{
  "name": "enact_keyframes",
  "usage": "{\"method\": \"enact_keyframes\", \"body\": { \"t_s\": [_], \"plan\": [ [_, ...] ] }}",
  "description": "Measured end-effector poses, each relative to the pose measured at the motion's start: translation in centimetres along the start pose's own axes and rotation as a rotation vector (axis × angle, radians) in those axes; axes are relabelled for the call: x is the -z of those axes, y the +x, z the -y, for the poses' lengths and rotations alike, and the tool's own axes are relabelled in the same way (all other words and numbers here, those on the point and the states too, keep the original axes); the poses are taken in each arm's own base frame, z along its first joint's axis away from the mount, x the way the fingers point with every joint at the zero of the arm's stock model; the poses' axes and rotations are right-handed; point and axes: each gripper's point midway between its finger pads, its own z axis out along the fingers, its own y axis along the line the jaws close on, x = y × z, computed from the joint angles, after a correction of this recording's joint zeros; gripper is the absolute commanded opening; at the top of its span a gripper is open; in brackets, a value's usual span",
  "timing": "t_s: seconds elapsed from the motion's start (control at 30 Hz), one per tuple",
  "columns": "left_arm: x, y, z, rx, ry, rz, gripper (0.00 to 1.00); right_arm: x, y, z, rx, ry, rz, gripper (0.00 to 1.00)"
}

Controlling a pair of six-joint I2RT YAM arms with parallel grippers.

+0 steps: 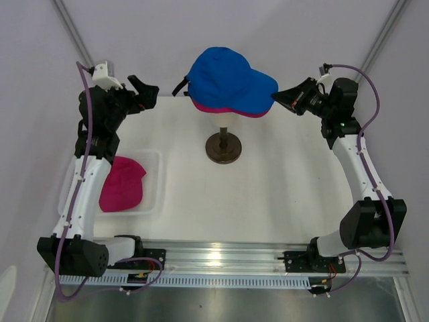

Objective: Stack the hats

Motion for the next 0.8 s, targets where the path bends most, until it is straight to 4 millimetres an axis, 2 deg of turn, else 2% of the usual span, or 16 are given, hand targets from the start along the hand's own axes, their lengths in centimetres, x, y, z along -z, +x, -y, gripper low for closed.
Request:
{"method": "enact_keyframes", "body": {
  "t_s": [0.23, 0.5, 0.8],
  "plan": [
    [-2.1, 0.3, 0.7, 0.02, 0.053, -0.036, 0.94, -0.2, 0.9, 1.5, 0.041, 0.006, -0.037, 0.0],
    [-2.5, 1.2, 0.9, -0.075, 0.057, -0.062, 0.93, -0.1, 1.2, 2.4, 0.077, 0.029, -0.072, 0.0],
    [-6.1, 0.2, 5.0, -0.122, 0.285, -0.093, 0.87, 0.0, 0.8, 2.5, 0.093, 0.034, -0.099, 0.0]
  ]
}}
